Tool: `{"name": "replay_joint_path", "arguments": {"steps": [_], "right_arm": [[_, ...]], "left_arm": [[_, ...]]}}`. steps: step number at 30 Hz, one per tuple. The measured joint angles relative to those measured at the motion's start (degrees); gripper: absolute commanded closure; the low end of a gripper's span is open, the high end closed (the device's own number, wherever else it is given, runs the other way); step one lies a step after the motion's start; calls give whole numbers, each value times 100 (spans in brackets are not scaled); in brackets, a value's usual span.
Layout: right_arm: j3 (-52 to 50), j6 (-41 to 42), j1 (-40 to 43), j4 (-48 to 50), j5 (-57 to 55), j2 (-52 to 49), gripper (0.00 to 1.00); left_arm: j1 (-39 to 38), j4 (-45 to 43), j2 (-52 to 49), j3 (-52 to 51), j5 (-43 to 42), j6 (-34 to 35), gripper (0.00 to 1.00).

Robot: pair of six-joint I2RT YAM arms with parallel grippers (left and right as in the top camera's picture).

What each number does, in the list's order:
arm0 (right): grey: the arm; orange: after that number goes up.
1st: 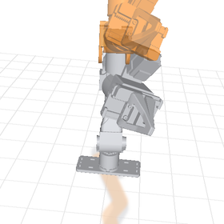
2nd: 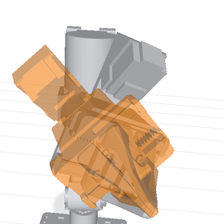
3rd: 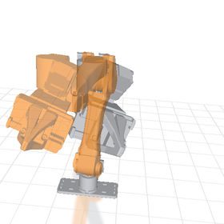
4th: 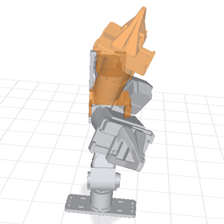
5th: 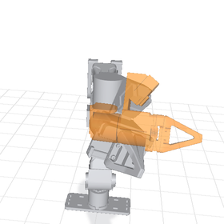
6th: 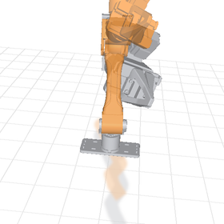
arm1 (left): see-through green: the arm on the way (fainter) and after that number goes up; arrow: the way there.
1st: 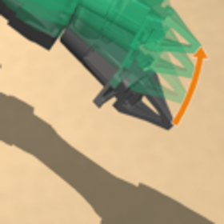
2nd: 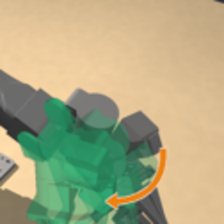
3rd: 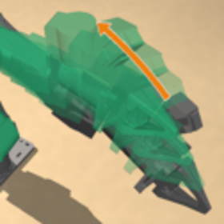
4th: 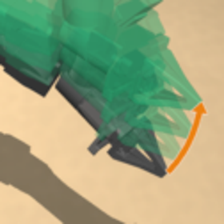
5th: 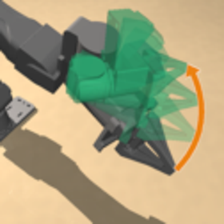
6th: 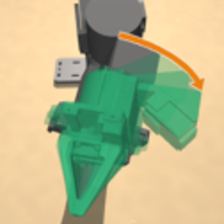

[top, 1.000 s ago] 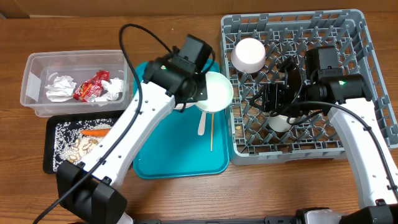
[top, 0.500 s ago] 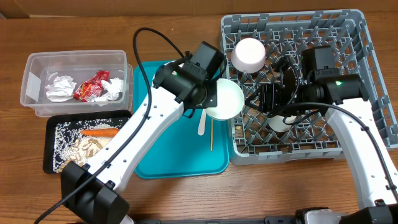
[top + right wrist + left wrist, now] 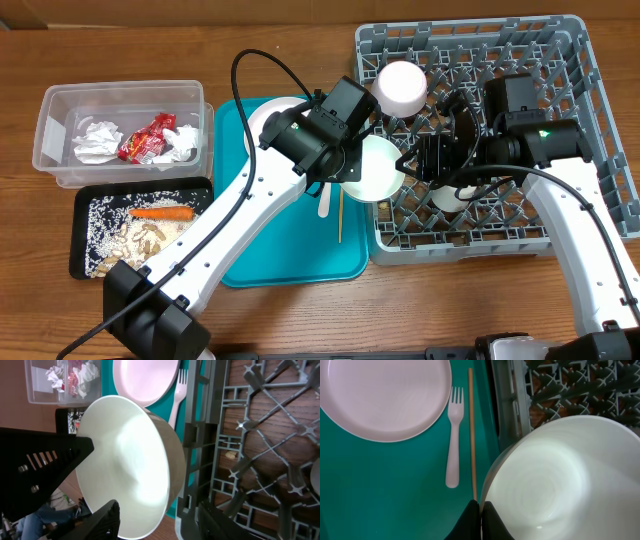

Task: Sort waste into correct bins and load items into the dishwasher
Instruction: 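Lift the white bowl with the left gripper toward the rack, then grasp the white bowl rim with the right gripper from the left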

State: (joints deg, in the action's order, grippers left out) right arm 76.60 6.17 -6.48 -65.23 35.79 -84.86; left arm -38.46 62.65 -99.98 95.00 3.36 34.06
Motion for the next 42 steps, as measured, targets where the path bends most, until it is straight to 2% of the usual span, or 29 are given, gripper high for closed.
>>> {"name": "replay_joint_path", "arguments": {"steps": [6,12,32,42], "right_arm": [[-66,0,0,57,-24,0,48],[-308,-2,0,378,-24,-2,54],[-356,2,-7,682,-85,-7,56],[-356,7,-17,756,-90,-7,67]], "left_arm": [[-9,-9,0,0,0,9,96],[-9,-9,2,0,-2,9,96],[-9,-50,0,0,-125,9,96],[-26,-98,2,0,-127,9,96]]}}
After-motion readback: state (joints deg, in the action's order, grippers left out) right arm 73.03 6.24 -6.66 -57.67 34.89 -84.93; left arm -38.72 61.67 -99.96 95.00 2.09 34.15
